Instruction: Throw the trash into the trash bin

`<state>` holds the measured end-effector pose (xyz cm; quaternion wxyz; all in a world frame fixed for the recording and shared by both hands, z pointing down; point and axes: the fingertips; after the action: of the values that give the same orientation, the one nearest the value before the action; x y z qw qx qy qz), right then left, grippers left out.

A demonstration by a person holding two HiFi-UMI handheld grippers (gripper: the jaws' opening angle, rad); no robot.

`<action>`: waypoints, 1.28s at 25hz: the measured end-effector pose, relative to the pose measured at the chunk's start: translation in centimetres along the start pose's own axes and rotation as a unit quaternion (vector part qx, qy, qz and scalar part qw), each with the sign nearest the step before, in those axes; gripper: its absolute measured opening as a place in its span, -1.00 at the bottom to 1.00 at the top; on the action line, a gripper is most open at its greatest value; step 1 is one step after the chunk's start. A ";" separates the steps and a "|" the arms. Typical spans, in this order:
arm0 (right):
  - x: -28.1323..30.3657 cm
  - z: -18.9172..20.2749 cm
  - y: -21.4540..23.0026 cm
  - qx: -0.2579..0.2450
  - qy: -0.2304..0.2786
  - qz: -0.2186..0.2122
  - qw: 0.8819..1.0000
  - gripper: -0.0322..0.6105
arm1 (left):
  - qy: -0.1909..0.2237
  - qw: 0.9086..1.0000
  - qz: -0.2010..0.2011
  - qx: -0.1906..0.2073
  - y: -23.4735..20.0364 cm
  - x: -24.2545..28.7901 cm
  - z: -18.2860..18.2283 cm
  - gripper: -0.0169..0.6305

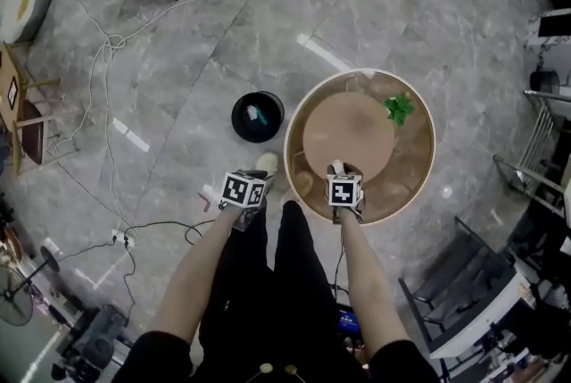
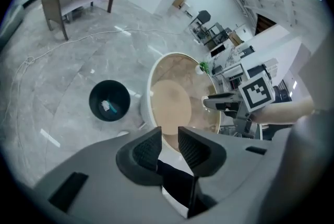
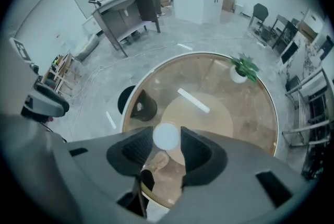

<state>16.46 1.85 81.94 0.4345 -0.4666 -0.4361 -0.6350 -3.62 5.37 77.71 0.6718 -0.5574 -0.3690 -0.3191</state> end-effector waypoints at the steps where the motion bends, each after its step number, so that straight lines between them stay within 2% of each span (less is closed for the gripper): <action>1: 0.1 -1.0 -1.4 -0.016 0.004 -0.005 1.000 -0.37 | 0.010 1.000 -0.009 -0.015 -1.2 -0.8 -0.2 -0.64; 7: 0.9 -7.5 -11.2 -0.111 0.017 -0.054 0.992 -0.37 | 0.062 0.990 -0.062 -0.108 -9.1 -6.1 -0.1 -0.66; 13: 2.1 -11.6 -20.0 -0.204 0.021 -0.102 0.973 -0.37 | 0.119 0.971 -0.100 -0.184 -14.0 -10.2 0.3 -0.69; 19: 4.3 -14.2 -26.4 -0.266 0.024 -0.121 0.956 -0.37 | 0.158 0.959 -0.102 -0.211 -16.3 -12.8 -0.1 -0.69; 24: 5.3 -15.8 -29.5 -0.277 0.027 -0.131 0.952 -0.37 | 0.184 0.951 -0.121 -0.219 -17.5 -14.3 0.6 -0.69; 28: 5.3 -16.1 -30.6 -0.287 0.027 -0.128 0.949 -0.36 | 0.197 0.948 -0.120 -0.219 -18.1 -15.0 0.9 -0.69; 30: 5.3 -16.0 -30.8 -0.290 0.024 -0.132 0.948 -0.23 | 0.203 0.945 -0.121 -0.227 -18.5 -15.2 0.8 -0.68; 32: 5.3 -15.9 -30.9 -0.291 0.024 -0.134 0.947 -0.21 | 0.207 0.942 -0.119 -0.234 -18.7 -15.3 0.7 -0.69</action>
<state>-17.53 -6.73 79.58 0.2014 -0.4948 -0.2807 -0.7974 -27.44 3.05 74.35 0.5408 -0.5726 -0.2000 -0.5828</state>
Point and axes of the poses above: the fingertips, and each gripper's own axes: x forward along the fingers, y to its right, z out of its underside, and after that the axes turned 3 degrees about -z, right-handed
